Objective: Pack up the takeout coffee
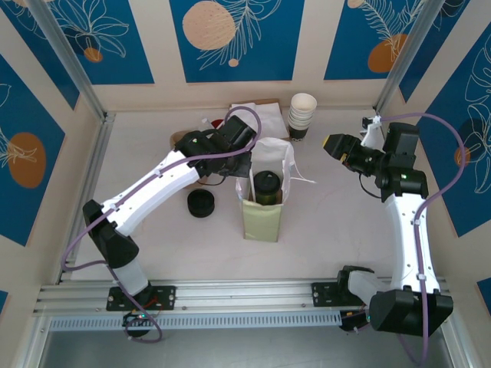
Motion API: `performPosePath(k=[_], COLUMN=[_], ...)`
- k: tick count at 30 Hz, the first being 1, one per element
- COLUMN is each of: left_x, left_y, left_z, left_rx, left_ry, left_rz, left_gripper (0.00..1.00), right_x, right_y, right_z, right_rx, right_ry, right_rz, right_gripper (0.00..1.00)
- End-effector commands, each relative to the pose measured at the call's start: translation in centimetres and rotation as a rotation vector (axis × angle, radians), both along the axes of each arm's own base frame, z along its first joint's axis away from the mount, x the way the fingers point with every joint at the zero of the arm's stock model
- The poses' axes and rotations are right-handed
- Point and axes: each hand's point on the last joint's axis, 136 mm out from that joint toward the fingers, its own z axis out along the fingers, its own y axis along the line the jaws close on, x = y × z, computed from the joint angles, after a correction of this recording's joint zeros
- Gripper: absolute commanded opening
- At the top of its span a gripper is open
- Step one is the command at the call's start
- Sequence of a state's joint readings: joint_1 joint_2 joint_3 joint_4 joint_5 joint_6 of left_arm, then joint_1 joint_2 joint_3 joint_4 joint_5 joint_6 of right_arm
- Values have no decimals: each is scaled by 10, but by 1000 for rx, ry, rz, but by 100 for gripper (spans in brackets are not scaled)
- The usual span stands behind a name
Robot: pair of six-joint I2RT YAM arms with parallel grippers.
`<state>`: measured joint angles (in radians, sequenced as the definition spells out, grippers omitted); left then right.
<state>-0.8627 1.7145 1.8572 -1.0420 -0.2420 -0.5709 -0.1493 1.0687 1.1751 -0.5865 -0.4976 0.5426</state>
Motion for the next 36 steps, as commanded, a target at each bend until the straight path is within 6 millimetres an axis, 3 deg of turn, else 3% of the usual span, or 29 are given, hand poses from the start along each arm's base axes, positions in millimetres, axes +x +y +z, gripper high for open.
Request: performPosePath(k=[1,12,19,24,36], left_x=[-3,-6,-8,-11,-16], left_y=[11,49,74,92,120], left_z=[7,1,-5,-4,0], left_rx=[31,73,88,108,111], left_ry=[-24,10,19,18,8], left_rz=[27,107,159,190,235], left_gripper=[8,2,2,3,3], right_x=[1,29,62,85,156], right_y=[4,25,57,92,128], right_z=[-4,-16,-30,-34,-59], right_rx=[13,-41,-123,-133,-287], right_ry=[12,20,27,25,15], right_rz=[10,34,67,122,99], right_gripper=[57,54,53,52,50])
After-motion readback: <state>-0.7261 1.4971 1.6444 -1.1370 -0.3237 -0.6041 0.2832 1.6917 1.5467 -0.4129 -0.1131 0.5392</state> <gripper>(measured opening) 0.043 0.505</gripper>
